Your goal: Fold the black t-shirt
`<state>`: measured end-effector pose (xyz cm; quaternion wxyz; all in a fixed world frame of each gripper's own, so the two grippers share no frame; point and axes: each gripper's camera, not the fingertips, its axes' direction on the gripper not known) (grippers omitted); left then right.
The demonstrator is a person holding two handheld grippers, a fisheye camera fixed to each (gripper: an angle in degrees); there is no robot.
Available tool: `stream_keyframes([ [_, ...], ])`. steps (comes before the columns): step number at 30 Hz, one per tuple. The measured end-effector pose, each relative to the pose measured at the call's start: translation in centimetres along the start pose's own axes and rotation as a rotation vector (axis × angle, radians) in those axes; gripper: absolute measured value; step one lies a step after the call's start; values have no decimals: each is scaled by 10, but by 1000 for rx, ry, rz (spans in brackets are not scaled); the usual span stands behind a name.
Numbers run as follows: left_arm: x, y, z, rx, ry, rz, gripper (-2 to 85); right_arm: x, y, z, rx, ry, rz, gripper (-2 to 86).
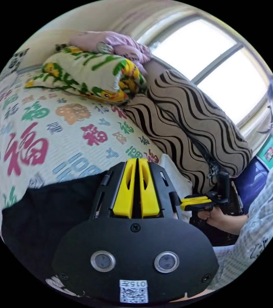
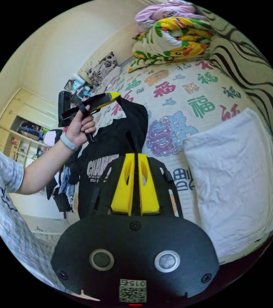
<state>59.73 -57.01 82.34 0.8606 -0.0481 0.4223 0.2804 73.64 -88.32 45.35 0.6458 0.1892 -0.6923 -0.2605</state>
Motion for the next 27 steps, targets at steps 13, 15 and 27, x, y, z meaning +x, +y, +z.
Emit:
stream_keyframes([
  [13, -123, 190, -115, 10, -257, -464, 48, -115, -9, 161, -479, 74, -296, 46],
  [15, -127, 187, -115, 23, -210, -474, 78, -105, -21, 154, -443, 41, -190, 49],
  [27, -123, 175, -137, -135, -310, -381, 22, -57, -49, 185, -353, -63, 310, 64],
])
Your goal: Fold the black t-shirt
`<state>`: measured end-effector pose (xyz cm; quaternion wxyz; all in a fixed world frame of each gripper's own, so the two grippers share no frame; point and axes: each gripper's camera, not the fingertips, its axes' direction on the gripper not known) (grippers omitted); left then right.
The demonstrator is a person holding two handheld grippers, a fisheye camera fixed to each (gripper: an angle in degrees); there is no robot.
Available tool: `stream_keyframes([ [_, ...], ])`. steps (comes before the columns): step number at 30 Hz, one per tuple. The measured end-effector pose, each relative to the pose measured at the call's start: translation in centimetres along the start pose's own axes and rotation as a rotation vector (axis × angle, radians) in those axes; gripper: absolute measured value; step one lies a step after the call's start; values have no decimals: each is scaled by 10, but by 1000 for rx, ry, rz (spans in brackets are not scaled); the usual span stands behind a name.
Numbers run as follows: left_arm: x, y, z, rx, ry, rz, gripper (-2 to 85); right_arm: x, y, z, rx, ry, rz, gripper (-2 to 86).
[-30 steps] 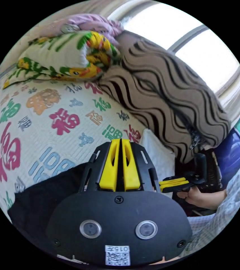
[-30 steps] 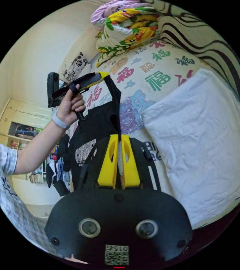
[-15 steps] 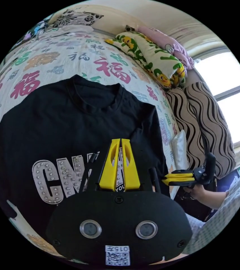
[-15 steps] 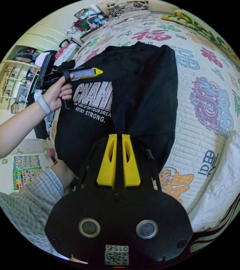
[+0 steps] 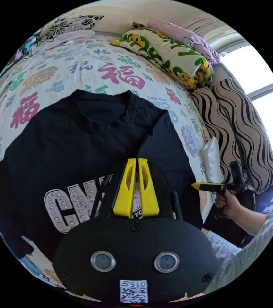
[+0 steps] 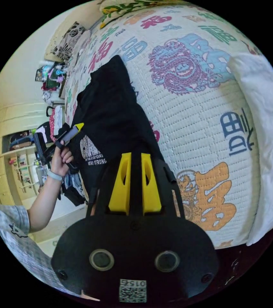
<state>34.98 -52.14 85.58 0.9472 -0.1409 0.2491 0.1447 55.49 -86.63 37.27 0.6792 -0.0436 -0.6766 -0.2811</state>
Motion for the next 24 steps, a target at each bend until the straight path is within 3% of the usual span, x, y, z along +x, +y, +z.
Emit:
stream_keyframes([
  [3, -17, -9, -3, -123, -1, 0, 75, 7, -9, 4, 52, -128, 88, 68],
  [7, -6, -41, -24, -38, 43, 70, 87, 2, -22, 17, 66, -209, 155, 71],
  [11, 28, -87, 4, -87, 101, 162, 95, -5, -37, 35, 74, -241, 275, 40],
  [15, 43, -107, 28, -127, -79, 176, 30, -22, -38, 39, 111, -215, 292, 5],
  [20, 33, -91, -17, -24, -118, 101, 44, -54, -49, 42, 112, -187, 231, -2],
  [24, 24, -40, -79, 19, 113, 100, 53, -108, -54, 36, 158, -150, 97, -5],
])
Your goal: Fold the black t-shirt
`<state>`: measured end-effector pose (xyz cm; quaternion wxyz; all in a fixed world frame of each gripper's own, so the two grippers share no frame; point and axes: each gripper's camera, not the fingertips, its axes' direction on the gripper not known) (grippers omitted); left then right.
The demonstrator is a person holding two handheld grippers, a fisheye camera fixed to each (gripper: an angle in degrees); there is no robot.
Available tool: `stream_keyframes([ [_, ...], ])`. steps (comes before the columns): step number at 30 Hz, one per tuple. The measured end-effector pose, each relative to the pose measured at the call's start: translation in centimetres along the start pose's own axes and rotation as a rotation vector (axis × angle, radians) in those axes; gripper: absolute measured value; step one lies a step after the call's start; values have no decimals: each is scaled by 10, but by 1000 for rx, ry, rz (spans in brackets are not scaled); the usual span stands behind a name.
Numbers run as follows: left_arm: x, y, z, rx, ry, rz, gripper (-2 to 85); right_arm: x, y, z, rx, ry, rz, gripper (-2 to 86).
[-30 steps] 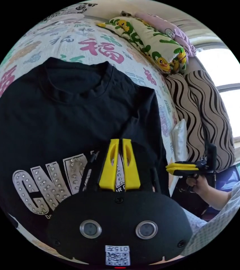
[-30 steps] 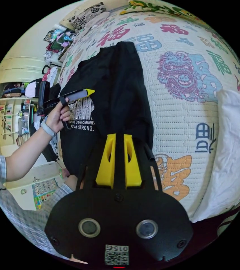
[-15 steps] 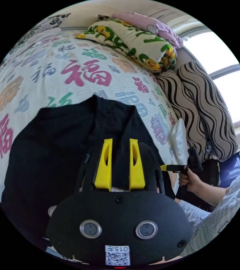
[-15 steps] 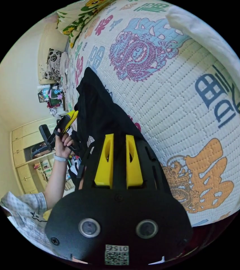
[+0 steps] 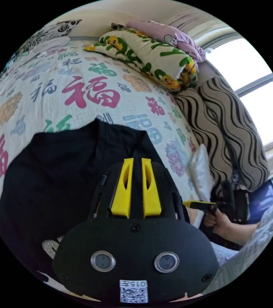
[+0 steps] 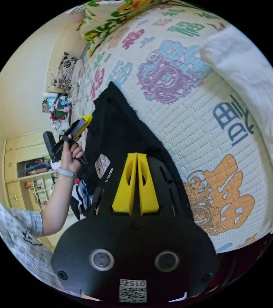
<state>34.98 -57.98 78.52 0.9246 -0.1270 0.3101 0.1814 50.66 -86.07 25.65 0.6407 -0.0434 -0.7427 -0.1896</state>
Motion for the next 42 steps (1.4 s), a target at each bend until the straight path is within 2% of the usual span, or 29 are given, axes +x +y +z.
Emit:
stream_keyframes([
  [2, -1, 27, -15, -46, 6, -27, 54, -27, -3, 19, -65, -29, -80, -6],
  [5, -9, 67, -30, -128, 1, -81, 48, -68, -6, 68, -208, 104, -195, -7],
  [7, -15, 83, -35, -173, -72, -107, 28, -78, -8, 96, -283, 223, -186, -7],
  [8, -17, 91, -37, -210, -179, -97, 18, -83, -7, 107, -291, 264, -193, -7],
  [9, -17, 99, -40, -204, -216, -52, 12, -89, -9, 110, -280, 248, -193, -6],
  [13, -25, 116, -68, -155, -180, -104, 22, -121, -23, 117, -341, 285, -190, -3],
  [16, -34, 147, -119, -53, -214, -210, 68, -177, -41, 121, -372, 219, -305, 6],
  [19, -58, 206, -189, 85, -256, -394, 79, -258, -63, 149, -420, 162, -472, 30],
  [23, -99, 306, -300, 320, -394, -682, 80, -395, -84, 238, -504, 143, -753, 53],
  [28, -135, 356, -368, 440, -435, -765, 84, -530, -84, 372, -647, 111, -891, 69],
  [32, -154, 359, -389, 445, -496, -739, 87, -610, -71, 479, -734, 212, -941, 84],
  [36, -171, 367, -396, 432, -434, -776, 79, -647, -65, 564, -781, 383, -898, 102],
  [40, -173, 370, -402, 402, -453, -750, 42, -661, -66, 605, -784, 500, -811, 95],
  [42, -172, 374, -409, 408, -436, -734, 14, -670, -70, 614, -745, 607, -828, 52],
])
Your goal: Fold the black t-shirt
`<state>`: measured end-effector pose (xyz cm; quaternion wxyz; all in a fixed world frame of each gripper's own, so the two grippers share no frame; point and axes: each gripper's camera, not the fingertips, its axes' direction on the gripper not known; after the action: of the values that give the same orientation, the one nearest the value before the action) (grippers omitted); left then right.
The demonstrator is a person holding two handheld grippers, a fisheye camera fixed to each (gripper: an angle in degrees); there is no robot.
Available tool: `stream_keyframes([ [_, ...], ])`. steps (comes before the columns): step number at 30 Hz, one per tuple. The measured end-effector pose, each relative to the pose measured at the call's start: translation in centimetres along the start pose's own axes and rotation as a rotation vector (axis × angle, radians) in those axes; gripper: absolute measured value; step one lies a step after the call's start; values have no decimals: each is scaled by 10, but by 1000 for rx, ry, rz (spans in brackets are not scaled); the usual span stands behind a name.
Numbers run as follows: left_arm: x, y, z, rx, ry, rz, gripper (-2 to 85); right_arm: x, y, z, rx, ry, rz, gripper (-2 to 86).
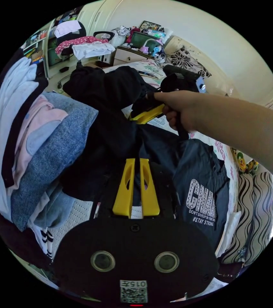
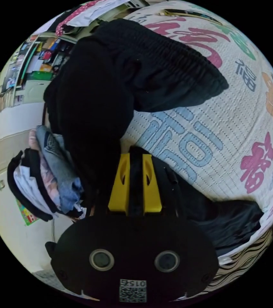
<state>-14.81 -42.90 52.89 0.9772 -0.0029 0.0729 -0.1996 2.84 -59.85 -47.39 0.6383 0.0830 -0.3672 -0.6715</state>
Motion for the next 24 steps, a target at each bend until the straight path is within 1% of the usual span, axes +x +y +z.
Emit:
stream_keyframes([
  [4, -4, 4, -18, 27, 18, -6, 2, 6, -1, -14, 36, -51, 20, 10],
  [7, 2, 9, -40, 81, 18, 7, 0, 19, 17, -42, 116, -193, -15, 0],
  [9, 21, 15, -63, 142, 27, 80, 0, 40, 54, -77, 237, -360, -49, -2],
  [10, 28, 18, -69, 161, 32, 108, 0, 48, 67, -87, 276, -391, -56, -2],
  [11, 44, 24, -81, 195, 34, 175, 1, 67, 97, -108, 371, -452, -79, -1],
  [12, 62, 30, -90, 215, 28, 250, 3, 90, 129, -123, 443, -472, -62, 0],
  [13, 72, 34, -93, 221, 27, 288, 4, 102, 145, -129, 474, -480, -48, 0],
  [14, 92, 42, -96, 224, 38, 369, 8, 129, 180, -136, 528, -504, -9, 2],
  [16, 122, 53, -91, 196, 70, 470, 16, 169, 230, -133, 567, -526, 99, 5],
  [18, 155, 67, -66, 73, 132, 554, 43, 213, 285, -111, 503, -467, 285, 16],
  [19, 161, 71, -58, 39, 147, 558, 52, 222, 295, -104, 471, -449, 324, 20],
  [21, 177, 78, -27, -121, 205, 541, 77, 248, 326, -86, 357, -401, 452, 69],
  [23, 181, 74, -20, -155, 229, 505, 81, 256, 336, -91, 354, -353, 486, 94],
  [24, 180, 68, -21, -136, 230, 486, 81, 257, 336, -100, 373, -310, 468, 95],
])
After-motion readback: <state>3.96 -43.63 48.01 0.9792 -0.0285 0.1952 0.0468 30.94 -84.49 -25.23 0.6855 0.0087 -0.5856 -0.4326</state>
